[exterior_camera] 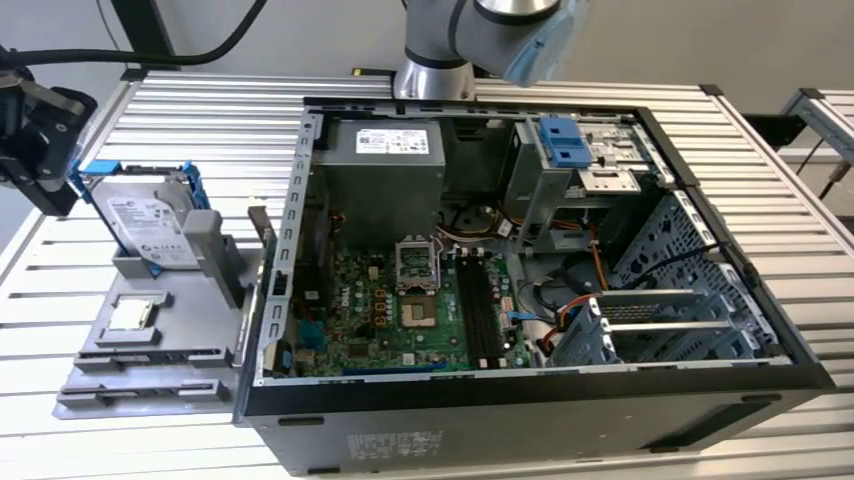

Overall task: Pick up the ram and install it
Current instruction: 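Reach for the ram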

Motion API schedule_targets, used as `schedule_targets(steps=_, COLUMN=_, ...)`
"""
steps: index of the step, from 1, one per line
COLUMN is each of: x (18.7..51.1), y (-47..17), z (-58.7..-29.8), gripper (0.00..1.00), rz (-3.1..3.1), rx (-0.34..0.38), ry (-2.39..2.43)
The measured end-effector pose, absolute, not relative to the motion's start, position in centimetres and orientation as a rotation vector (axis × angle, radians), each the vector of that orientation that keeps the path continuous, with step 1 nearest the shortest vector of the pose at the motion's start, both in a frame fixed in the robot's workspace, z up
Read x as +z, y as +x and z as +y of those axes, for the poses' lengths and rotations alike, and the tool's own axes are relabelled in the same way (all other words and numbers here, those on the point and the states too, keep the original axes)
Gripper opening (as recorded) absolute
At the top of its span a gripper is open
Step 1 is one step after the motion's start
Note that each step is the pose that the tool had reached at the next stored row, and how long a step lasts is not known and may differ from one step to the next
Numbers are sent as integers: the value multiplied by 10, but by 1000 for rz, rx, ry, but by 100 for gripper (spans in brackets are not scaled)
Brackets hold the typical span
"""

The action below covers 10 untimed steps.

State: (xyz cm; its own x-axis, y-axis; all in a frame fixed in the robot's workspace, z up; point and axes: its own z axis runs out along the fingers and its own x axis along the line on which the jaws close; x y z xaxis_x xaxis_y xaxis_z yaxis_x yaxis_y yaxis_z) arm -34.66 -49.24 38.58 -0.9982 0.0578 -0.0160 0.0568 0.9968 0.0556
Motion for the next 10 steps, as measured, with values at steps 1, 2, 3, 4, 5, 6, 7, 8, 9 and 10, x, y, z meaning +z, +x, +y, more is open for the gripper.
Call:
schedule_targets(steps=1, x=386, y=-346, z=-493, gripper=0, rz=3122, rx=86, ry=84)
schedule_targets(steps=2, x=385, y=-346, z=-494, gripper=0, rz=3122, rx=86, ry=75)
schedule_targets(steps=3, x=385, y=-346, z=-494, gripper=0, rz=3122, rx=86, ry=66)
schedule_targets(steps=4, x=385, y=-346, z=-495, gripper=0, rz=3123, rx=86, ry=53)
schedule_targets(steps=5, x=385, y=-346, z=-495, gripper=0, rz=3123, rx=87, ry=42)
schedule_targets(steps=6, x=385, y=-346, z=-496, gripper=0, rz=3124, rx=87, ry=30)
schedule_targets(steps=7, x=384, y=-346, z=-496, gripper=0, rz=3124, rx=87, ry=16)
schedule_targets(steps=8, x=384, y=-346, z=-497, gripper=0, rz=3124, rx=87, ry=7)
schedule_targets(steps=9, x=384, y=-346, z=-498, gripper=0, rz=3124, rx=87, ry=-3)
schedule_targets(steps=10, x=384, y=-346, z=-499, gripper=0, rz=3125, rx=87, ry=-13)
